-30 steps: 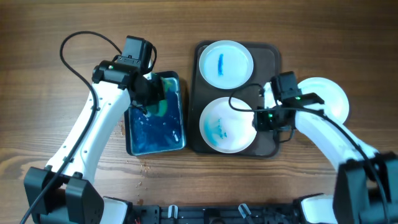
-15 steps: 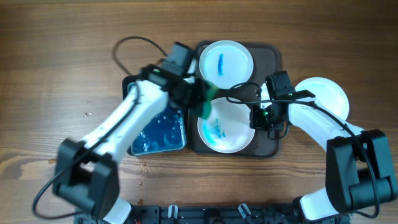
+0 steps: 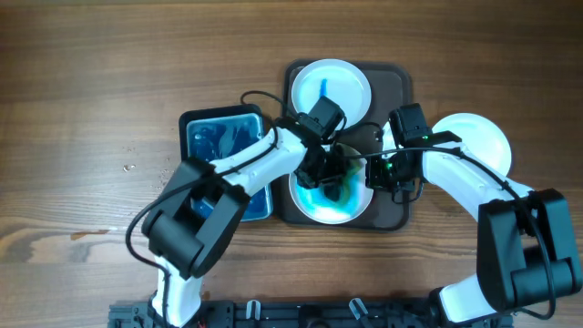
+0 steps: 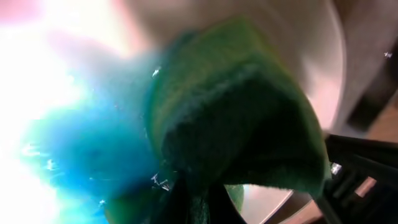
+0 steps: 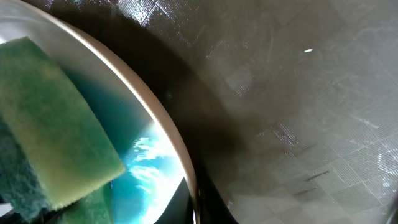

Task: Clean dirty plates on tray and stack at the side
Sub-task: 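Scrub the lower plate with the sponge in the left gripper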

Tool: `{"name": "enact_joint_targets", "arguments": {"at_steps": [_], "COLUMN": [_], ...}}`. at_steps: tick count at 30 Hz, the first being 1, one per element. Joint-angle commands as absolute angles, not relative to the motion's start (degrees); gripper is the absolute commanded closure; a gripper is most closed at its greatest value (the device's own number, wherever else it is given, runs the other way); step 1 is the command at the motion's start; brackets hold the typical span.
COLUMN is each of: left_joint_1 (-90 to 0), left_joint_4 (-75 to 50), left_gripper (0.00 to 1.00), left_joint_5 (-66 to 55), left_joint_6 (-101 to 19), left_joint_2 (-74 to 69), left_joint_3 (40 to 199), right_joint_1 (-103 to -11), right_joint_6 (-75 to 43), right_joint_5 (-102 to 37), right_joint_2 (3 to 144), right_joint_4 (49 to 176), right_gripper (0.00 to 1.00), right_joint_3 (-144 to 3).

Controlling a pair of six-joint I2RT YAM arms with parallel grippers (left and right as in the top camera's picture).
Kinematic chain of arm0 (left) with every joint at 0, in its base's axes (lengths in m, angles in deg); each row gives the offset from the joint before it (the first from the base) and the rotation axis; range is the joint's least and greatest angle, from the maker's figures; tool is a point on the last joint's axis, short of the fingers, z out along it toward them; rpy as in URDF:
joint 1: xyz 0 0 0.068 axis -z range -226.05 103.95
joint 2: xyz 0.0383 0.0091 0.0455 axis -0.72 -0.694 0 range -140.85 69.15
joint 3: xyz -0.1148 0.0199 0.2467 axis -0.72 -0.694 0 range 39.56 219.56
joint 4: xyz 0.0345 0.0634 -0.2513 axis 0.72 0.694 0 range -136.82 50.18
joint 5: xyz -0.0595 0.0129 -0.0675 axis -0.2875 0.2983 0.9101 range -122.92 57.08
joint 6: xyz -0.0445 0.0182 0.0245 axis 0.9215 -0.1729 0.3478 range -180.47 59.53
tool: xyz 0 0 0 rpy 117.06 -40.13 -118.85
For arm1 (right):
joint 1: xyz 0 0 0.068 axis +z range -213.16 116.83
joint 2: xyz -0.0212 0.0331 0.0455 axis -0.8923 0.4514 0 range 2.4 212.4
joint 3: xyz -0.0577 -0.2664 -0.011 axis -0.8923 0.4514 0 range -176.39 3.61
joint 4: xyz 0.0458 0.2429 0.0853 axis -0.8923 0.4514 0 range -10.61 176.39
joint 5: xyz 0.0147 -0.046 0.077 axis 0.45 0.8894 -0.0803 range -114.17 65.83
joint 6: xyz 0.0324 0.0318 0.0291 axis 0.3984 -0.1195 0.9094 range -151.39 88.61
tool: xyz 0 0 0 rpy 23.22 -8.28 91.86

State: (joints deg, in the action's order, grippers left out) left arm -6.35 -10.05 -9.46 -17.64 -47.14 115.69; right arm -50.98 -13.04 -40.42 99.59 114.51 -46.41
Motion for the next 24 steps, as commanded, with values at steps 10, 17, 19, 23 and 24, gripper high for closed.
{"name": "enact_joint_targets", "arguments": {"at_steps": [10,17,19,23,24], "left_joint_1": [-7.0,-7.0,-6.9,-5.3,-4.8], "left_joint_4": [6.4,2.3,-1.0,-10.9,-12.1], "left_gripper": [0.96,0.96,0.96,0.96,0.96], "left_joint_5": [-57.0,-42.0,-27.3,1.0,2.7], "left_joint_6": [-24.6,-25.8,-25.8,-25.7,-25.7], "left_joint_2": [-49.4,-49.4,-49.7,-50.4,-50.5], "left_joint_3": [115.3,115.3,115.3,114.6,114.5], "right_joint_1": [-50.8,-50.8,-50.8,-50.8,-50.8], "right_joint_6": [-11.2,-11.2,-11.2,-10.3,-10.2], "right_joint_5": [-37.7,-37.7,-37.7,-37.7,-37.7], "right_joint_2": [101.5,101.5,101.5,101.5,101.5], "right_joint_4": [115.0,115.0,115.1,115.1,115.1], "right_gripper": [0.96,0.96,0.96,0.96,0.96], "right_joint_3": [-46.5,-46.5,-46.5,-46.5,-46.5]}}
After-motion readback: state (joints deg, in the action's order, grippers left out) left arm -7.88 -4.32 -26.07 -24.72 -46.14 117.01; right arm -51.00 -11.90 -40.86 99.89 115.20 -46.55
